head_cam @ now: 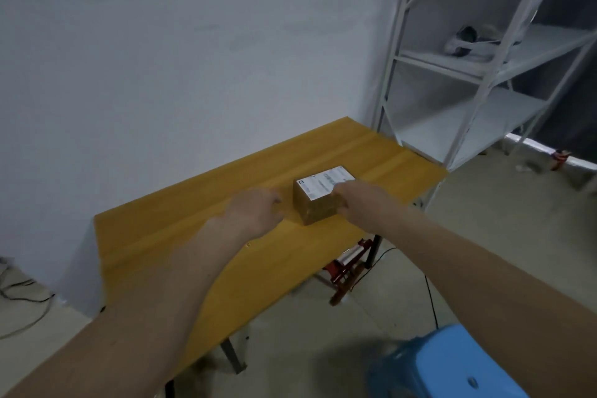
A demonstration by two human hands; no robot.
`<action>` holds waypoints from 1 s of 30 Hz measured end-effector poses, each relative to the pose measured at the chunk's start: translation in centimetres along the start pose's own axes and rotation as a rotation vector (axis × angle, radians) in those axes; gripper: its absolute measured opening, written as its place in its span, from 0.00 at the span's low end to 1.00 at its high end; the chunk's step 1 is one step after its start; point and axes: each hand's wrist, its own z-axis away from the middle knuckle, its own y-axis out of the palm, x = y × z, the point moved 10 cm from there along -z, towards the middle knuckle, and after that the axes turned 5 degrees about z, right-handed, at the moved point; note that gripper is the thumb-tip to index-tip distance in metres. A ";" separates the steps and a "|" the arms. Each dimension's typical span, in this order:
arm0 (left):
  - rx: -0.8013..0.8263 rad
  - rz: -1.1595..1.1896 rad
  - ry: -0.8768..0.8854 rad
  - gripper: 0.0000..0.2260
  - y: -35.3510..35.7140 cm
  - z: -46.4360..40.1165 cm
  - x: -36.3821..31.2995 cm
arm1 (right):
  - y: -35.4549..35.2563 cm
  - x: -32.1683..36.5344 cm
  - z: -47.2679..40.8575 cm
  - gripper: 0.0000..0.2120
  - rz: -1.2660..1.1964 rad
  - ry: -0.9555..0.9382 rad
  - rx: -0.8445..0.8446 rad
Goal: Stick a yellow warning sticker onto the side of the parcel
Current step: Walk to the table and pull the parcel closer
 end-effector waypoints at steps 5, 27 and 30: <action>-0.021 0.100 0.080 0.14 -0.6 -6.3 -2.5 | -0.7 -2.7 -5.0 0.16 -0.004 0.012 -0.045; 0.058 0.251 -0.307 0.18 5.6 -22.9 2.2 | 6.5 -8.7 -25.1 0.18 -0.073 -0.360 0.223; 0.043 0.251 -0.303 0.18 5.6 -25.0 3.0 | 6.5 -8.5 -26.5 0.19 -0.101 -0.401 0.186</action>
